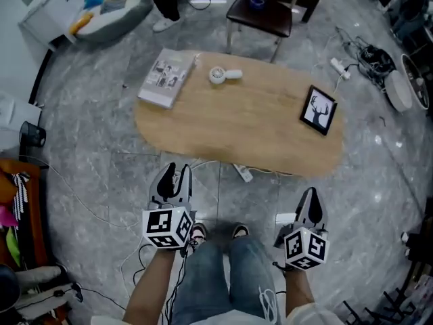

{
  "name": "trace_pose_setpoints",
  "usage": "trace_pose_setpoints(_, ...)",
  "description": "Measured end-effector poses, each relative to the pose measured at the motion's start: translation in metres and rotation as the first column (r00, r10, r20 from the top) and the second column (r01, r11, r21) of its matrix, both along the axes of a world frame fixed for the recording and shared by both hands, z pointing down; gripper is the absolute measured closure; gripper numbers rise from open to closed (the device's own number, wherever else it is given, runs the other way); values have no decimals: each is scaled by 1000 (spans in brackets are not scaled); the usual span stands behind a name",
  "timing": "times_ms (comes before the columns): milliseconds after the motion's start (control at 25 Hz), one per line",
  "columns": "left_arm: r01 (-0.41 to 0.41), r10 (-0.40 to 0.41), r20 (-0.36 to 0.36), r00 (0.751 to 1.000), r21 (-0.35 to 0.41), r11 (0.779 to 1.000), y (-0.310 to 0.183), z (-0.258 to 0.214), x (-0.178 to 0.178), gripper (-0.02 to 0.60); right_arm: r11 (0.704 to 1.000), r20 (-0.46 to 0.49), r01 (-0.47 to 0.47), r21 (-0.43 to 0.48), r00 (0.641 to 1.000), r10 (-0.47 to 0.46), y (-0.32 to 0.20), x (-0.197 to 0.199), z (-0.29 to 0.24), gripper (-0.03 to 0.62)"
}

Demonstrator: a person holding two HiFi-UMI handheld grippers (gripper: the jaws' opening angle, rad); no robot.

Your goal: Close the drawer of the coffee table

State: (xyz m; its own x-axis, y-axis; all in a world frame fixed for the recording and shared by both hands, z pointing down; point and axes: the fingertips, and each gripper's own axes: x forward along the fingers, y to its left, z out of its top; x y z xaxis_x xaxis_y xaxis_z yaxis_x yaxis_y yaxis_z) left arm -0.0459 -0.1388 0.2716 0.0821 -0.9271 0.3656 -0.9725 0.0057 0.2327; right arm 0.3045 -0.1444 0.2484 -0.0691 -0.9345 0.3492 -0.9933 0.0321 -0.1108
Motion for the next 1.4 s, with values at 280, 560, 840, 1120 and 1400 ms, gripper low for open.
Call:
trace_pose_setpoints(280, 5, -6, 11, 1000, 126, 992, 17, -197, 16, 584, 995, -30, 58, 76, 998, -56, 9, 25, -162, 594)
trace_pose_setpoints(560, -11, 6, 25, 1000, 210, 978, 43, -284, 17, 584, 992, -3, 22, 125, 1000, -22, 52, 35, -221, 594)
trace_pose_setpoints(840, -3, -2, 22, 1000, 213, 977, 56, -288, 3, 584, 984, -17, -12, 178, 1000, 15, 71, 30, -241, 594)
trace_pose_setpoints(1120, -8, 3, 23, 1000, 210, 978, 59, -288, -9, 584, 986, -70, -17, 164, 997, 29, 77, 19, -248, 595)
trace_pose_setpoints(1400, -4, 1, 16, 1000, 203, 979, 60, -285, -10, 585, 984, -81, 2, 180, 997, 12, 74, 11, -256, 595)
